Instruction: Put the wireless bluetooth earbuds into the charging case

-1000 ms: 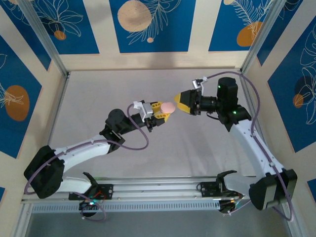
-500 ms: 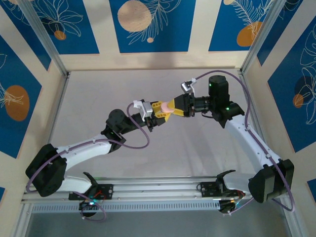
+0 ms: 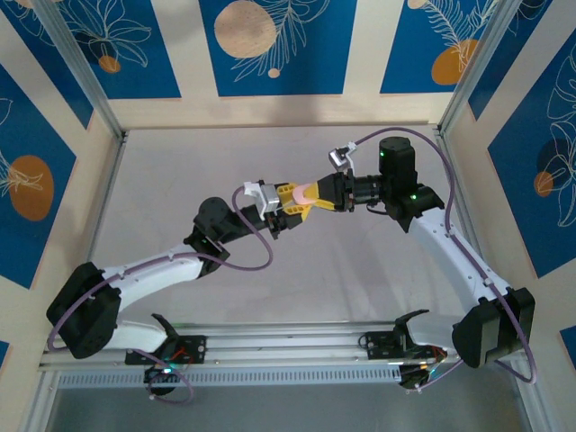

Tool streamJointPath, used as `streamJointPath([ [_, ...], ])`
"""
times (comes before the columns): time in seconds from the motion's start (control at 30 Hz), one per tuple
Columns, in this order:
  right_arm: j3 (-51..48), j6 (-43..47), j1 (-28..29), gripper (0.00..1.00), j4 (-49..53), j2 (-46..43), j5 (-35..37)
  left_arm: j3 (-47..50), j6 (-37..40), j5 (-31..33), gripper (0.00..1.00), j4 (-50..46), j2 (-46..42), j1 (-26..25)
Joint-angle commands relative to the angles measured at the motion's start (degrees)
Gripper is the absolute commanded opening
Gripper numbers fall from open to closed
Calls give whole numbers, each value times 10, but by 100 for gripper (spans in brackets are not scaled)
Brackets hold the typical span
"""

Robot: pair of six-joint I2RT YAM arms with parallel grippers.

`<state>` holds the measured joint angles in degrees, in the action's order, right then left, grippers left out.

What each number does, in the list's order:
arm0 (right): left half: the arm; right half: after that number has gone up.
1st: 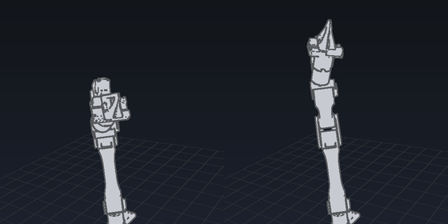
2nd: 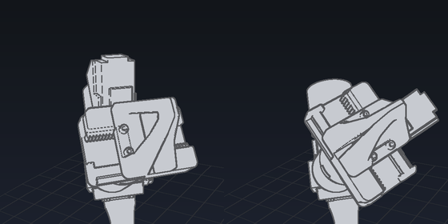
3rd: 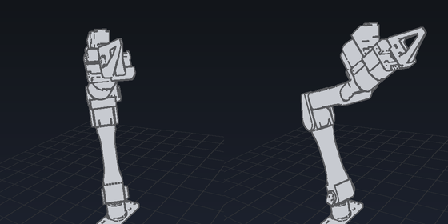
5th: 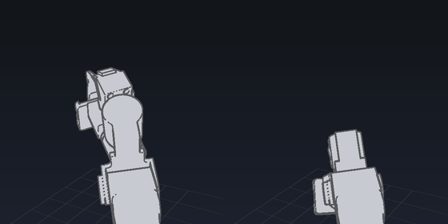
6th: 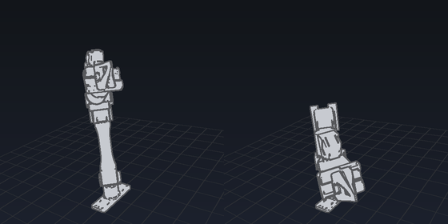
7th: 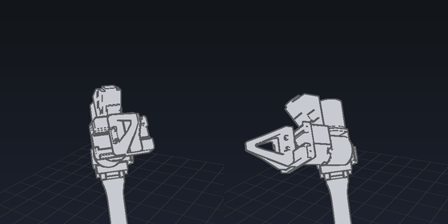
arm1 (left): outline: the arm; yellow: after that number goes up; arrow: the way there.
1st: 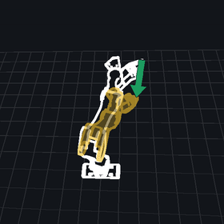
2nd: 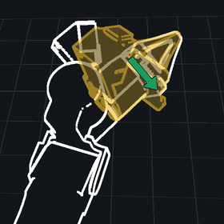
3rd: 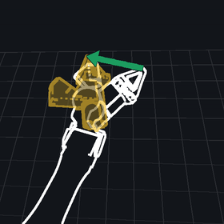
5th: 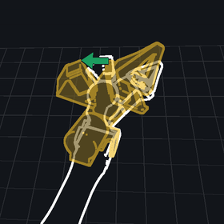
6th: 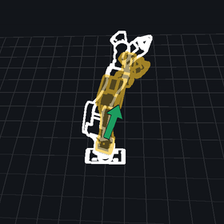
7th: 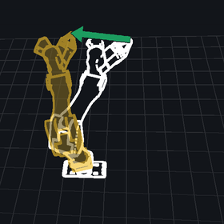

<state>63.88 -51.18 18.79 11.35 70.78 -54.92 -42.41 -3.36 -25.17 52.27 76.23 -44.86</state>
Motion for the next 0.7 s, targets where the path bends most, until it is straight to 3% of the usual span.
streamJointPath([
  [0.0,18,17,-4,27,-6,-6,17,-22,19,2,40,-37,-13,-5],
  [0.33,-16,-9,-35,25,-52,-51,88,-20,54,49,70,-105,-33,-4],
  [0.67,-120,-6,-108,27,-26,-104,242,-26,22,232,87,-217,-86,-2],
])
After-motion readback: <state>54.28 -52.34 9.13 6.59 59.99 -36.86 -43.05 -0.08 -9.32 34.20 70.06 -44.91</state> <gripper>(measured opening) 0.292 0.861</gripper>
